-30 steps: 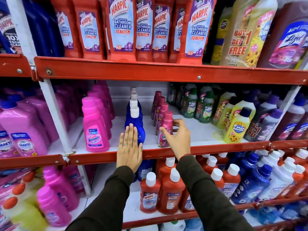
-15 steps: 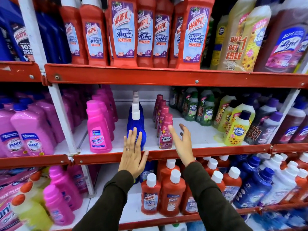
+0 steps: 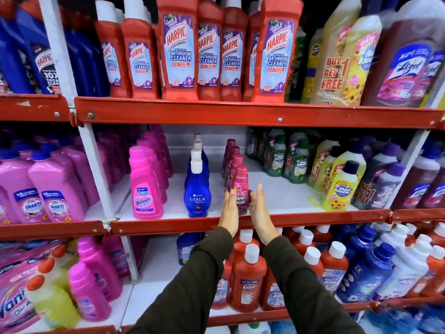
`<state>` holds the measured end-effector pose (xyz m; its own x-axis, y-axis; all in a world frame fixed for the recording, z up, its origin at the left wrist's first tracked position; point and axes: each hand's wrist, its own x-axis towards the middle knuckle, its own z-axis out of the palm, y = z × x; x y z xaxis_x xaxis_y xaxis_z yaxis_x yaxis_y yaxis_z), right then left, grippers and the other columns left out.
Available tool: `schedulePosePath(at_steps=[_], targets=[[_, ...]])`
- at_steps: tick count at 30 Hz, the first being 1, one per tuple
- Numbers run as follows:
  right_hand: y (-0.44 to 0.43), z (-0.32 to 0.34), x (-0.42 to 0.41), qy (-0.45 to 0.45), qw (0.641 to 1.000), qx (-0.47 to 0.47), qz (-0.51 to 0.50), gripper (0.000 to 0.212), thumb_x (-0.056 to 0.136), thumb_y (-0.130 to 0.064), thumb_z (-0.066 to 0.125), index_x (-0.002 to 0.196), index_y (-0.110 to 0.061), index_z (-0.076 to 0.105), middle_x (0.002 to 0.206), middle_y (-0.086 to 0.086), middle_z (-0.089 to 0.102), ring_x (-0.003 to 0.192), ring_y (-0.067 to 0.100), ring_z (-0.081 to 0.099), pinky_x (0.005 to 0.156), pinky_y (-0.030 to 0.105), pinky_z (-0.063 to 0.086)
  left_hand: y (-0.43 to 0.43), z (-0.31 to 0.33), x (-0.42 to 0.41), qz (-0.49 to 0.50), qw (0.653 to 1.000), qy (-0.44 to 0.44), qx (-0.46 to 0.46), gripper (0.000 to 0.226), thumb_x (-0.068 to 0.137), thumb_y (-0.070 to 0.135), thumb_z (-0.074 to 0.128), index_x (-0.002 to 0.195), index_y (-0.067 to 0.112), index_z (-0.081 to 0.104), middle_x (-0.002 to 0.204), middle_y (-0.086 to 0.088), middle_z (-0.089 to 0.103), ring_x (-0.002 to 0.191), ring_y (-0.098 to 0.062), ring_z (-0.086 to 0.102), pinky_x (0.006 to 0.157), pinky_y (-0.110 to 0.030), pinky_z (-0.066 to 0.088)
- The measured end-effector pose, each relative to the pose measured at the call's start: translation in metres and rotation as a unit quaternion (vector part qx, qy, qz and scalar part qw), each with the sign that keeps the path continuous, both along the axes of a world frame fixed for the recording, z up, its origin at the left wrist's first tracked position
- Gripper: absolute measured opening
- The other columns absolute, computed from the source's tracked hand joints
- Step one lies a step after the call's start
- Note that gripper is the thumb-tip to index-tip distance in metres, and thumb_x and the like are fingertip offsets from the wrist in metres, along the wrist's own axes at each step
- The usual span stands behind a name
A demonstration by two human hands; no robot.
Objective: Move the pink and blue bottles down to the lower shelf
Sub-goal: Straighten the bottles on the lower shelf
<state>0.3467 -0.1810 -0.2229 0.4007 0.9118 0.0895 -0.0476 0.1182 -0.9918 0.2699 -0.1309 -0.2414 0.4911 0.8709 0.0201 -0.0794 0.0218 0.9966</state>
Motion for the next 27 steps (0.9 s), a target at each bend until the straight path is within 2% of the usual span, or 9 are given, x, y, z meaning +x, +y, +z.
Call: schedulePosePath(at_steps=[4,8,12,15,18,22,24,26,27], targets=[[-0.003,0.004,0.000,0.015,1.000,-0.008,0.013,0.063,0.101,-0.058,0.016,0.148,-0.022,0.039,0.131,-0.007,0.051,0.110,-0.002,0.053,0.103,0.022,0.032,0.006,-0.006,0.004,-0.003,1.000,-0.008,0.006,0.112,0.070,0.092,0.031,0.163,0.028,0.024,0.165,-0.005,0.036,0.150,-0.020,0.038,0.127,-0.049,0.027],[-0.007,0.005,0.000,0.001,1.000,-0.017,0.013,0.065,0.102,-0.054,0.014,0.152,-0.016,0.031,0.131,-0.008,0.044,0.120,0.003,0.043,0.104,0.022,0.029,0.006,-0.005,0.005,0.006,1.000,0.002,-0.002,0.089,0.089,0.076,0.029,0.163,0.028,0.021,0.166,-0.006,0.035,0.149,-0.022,0.039,0.126,-0.049,0.029],[-0.005,0.003,0.005,-0.001,1.000,-0.026,0.005,0.070,0.100,-0.058,0.016,0.152,-0.014,0.032,0.150,0.004,0.046,0.120,0.005,0.046,0.105,0.023,0.030,0.006,-0.003,0.005,0.007,1.000,0.018,0.003,0.067,0.107,0.056,0.024,0.165,0.026,0.011,0.171,-0.004,0.024,0.155,-0.023,0.029,0.128,-0.051,0.023],[-0.005,0.002,0.005,-0.009,1.000,-0.023,0.002,0.068,0.101,-0.057,0.016,0.151,-0.015,0.034,0.136,-0.003,0.050,0.110,0.001,0.052,0.103,0.023,0.031,0.005,0.000,0.005,-0.002,1.000,0.021,0.006,0.066,0.108,0.054,0.024,0.165,0.025,0.009,0.171,-0.005,0.022,0.156,-0.024,0.027,0.129,-0.051,0.022],[-0.006,0.005,0.002,-0.015,1.000,-0.016,0.001,0.063,0.101,-0.057,0.017,0.148,-0.021,0.038,0.124,-0.008,0.051,0.104,-0.003,0.054,0.099,0.020,0.035,0.007,0.000,0.004,-0.007,1.000,0.029,0.009,0.072,0.104,0.060,0.024,0.165,0.025,0.010,0.171,-0.006,0.023,0.155,-0.024,0.028,0.128,-0.051,0.022],[-0.007,0.013,-0.003,-0.008,1.000,-0.008,-0.020,0.037,0.103,-0.052,0.023,0.118,-0.033,0.050,0.105,-0.014,0.062,0.085,-0.012,0.063,0.072,0.005,0.046,0.005,0.006,-0.001,0.008,0.999,0.037,0.017,0.070,0.106,0.058,0.025,0.165,0.023,0.010,0.170,-0.007,0.026,0.154,-0.025,0.030,0.128,-0.050,0.024],[-0.012,0.012,-0.006,0.002,0.999,0.009,-0.048,0.038,0.103,-0.050,0.027,0.125,-0.029,0.050,0.112,-0.013,0.061,0.091,-0.011,0.061,0.081,0.006,0.045,0.001,0.008,-0.008,0.024,0.999,0.026,0.032,0.065,0.109,0.052,0.025,0.165,0.022,0.011,0.171,-0.006,0.024,0.155,-0.024,0.028,0.129,-0.047,0.023],[-0.016,0.004,-0.010,-0.001,0.994,0.036,-0.106,0.049,0.103,-0.047,0.035,0.140,-0.019,0.048,0.135,-0.005,0.055,0.114,-0.001,0.056,0.103,0.022,0.043,-0.004,0.009,-0.016,0.055,0.997,-0.002,0.051,0.056,0.111,0.044,0.025,0.163,0.021,0.022,0.166,-0.003,0.032,0.154,-0.022,0.030,0.127,-0.042,0.026],[-0.017,-0.001,-0.014,-0.005,0.988,0.060,-0.140,0.048,0.103,-0.044,0.039,0.141,-0.017,0.050,0.139,-0.003,0.054,0.120,0.004,0.054,0.108,0.029,0.044,-0.006,0.009,-0.022,0.077,0.995,-0.032,0.055,0.051,0.112,0.040,0.025,0.159,0.022,0.031,0.160,-0.002,0.042,0.151,-0.022,0.036,0.125,-0.040,0.031]])
